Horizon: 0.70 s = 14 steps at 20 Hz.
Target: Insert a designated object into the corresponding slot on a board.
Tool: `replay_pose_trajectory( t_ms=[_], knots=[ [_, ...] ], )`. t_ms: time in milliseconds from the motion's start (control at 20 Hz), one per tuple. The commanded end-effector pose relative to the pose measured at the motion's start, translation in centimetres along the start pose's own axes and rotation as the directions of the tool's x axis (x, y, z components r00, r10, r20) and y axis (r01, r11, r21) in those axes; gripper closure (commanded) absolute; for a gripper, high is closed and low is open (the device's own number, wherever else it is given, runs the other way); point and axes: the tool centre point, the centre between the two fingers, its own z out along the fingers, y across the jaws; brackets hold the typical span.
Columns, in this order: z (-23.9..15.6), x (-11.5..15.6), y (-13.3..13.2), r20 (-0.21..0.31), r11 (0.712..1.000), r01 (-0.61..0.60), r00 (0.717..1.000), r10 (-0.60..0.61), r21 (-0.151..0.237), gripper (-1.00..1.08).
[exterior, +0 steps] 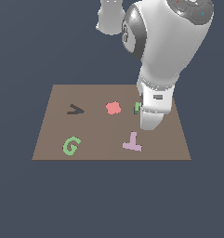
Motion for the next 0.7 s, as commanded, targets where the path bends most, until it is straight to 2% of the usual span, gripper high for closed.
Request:
replay_pose_trajectory(
  t_ms=[0, 200, 250, 650],
  knots=[
    [0.31, -0.02, -0.02, 0.000, 1.000, 0.000, 1.000, 0.000, 0.000, 1.08],
    [0.92, 0.07, -0.11, 0.000, 1.000, 0.001, 1.000, -0.001, 0.000, 1.08],
    [0.92, 0.07, -0.11, 0.000, 1.000, 0.001, 1.000, -0.001, 0.000, -0.92],
    [0.92, 0.07, -0.11, 0.000, 1.000, 0.001, 1.000, -0.001, 0.000, -0.92]
  ],
)
